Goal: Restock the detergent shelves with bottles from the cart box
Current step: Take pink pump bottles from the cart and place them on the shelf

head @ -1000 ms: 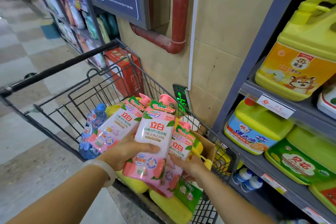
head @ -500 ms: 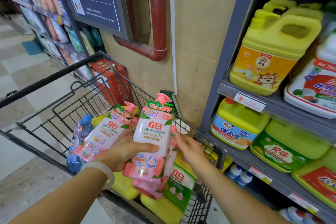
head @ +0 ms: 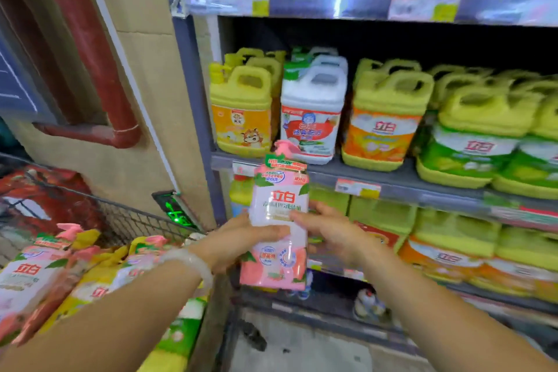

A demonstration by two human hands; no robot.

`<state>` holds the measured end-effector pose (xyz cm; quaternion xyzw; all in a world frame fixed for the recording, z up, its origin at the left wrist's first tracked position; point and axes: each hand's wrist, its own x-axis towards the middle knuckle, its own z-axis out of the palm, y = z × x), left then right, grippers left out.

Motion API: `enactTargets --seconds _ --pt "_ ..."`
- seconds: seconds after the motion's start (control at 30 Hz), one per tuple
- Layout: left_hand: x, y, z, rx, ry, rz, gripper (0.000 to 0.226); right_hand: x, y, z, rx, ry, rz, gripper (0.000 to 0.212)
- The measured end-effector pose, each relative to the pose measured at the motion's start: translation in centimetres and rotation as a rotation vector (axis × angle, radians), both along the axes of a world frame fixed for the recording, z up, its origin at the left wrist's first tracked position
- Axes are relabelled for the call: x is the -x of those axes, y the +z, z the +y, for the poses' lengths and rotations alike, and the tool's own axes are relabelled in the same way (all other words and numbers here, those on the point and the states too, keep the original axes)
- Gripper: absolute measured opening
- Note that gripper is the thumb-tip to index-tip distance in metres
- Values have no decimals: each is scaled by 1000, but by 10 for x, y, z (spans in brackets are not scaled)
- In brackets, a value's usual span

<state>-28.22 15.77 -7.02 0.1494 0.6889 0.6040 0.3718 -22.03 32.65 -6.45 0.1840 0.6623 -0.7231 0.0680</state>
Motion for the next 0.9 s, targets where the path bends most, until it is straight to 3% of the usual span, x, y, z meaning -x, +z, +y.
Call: enactTargets --seconds 0.13,0.53,0.63,0.8,0.9 --pt "-64 24 98 72 -170 79 44 -90 24 89 -58 -126 49 25" --pt "-291 102 408 -102 -622 263 23 -385 107 327 -264 -675 196 23" --pt "-335 134 476 -194 -700 282 35 -436 136 376 -318 -769 252 16" --pt "-393 185 586 -330 -816 357 25 -499 183 464 -420 -913 336 13" --pt "-417 209 657 -398 -845 407 34 -527 210 522 -526 -964 348 13"
